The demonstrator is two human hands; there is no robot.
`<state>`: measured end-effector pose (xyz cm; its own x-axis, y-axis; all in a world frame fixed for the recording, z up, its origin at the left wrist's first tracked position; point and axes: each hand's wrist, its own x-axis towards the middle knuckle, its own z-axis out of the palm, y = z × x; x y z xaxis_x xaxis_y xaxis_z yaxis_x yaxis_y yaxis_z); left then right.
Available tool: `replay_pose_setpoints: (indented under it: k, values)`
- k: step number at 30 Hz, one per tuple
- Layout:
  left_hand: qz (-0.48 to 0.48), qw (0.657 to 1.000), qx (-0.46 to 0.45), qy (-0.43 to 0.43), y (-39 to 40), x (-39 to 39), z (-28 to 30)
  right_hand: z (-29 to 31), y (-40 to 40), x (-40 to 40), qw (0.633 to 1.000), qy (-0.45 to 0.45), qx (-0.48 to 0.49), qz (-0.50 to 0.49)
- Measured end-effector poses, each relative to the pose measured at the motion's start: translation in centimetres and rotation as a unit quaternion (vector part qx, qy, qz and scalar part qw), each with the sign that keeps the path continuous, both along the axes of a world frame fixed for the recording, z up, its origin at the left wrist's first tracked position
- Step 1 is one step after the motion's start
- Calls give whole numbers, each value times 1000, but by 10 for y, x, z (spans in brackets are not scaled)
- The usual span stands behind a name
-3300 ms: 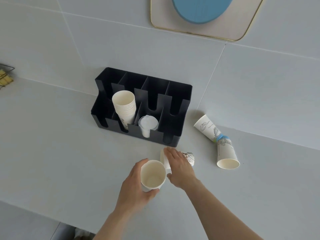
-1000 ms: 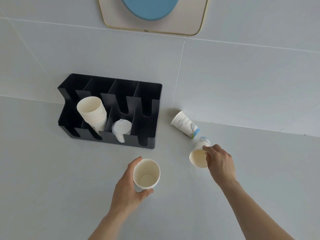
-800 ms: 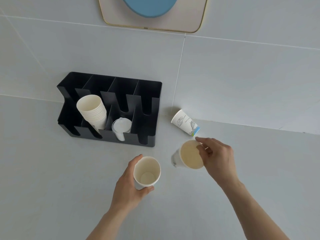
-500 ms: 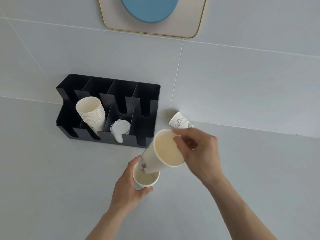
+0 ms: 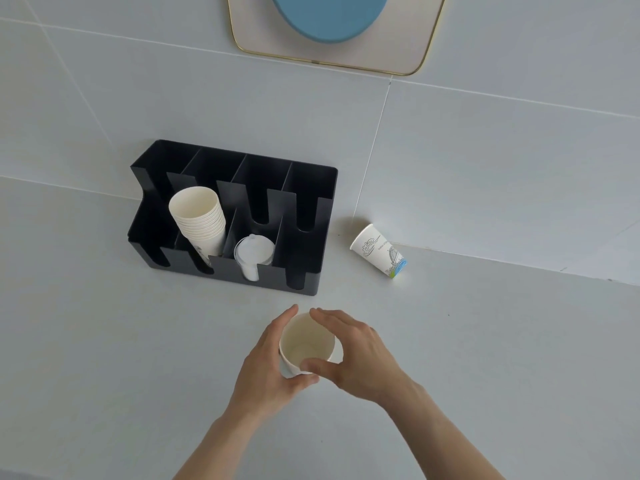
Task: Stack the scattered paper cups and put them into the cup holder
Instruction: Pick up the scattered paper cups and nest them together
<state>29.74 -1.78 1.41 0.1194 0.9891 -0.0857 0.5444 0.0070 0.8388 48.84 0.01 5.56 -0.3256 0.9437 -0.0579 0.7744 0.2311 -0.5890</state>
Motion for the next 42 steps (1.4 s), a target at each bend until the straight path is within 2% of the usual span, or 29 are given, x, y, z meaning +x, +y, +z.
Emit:
replay_pose_setpoints:
  k: [7, 9, 11, 15, 21, 27, 33, 38, 40, 42]
  values:
    - [-5, 1000, 13, 4, 1, -2, -3, -2, 8, 8, 999, 34, -22, -4]
    - [-4, 1000, 14, 6, 1, -2, -4, -2, 21, 18, 994, 89, -25, -64]
    - [-3, 1000, 14, 10, 1, -1, -6, -7, 40, 35, 983, 107, 1, -146]
    - [-2, 1000, 17, 7, 1, 0, -10, -23, 88, 69, 971, 12, 22, -239]
    - [1, 1000, 25, 13, -1, 1, -11, -39, 153, 98, 958, -132, -33, -251]
    - [7, 1000, 15, 18, -3, 2, -9, -60, 190, 106, 952, -161, -70, -250]
    - [20, 1000, -4, 22, -2, 4, -8, -72, 189, 94, 934, -191, -94, -288]
    - [17, 999, -9, 27, -2, 4, -8, -71, 165, 87, 941, -116, -107, -298]
    - [13, 1000, -9, 25, -3, 4, -8, -59, 149, 82, 947, -35, -94, -304]
    - [11, 1000, -10, 26, -2, 4, -7, -38, 128, 73, 942, 87, -75, -316]
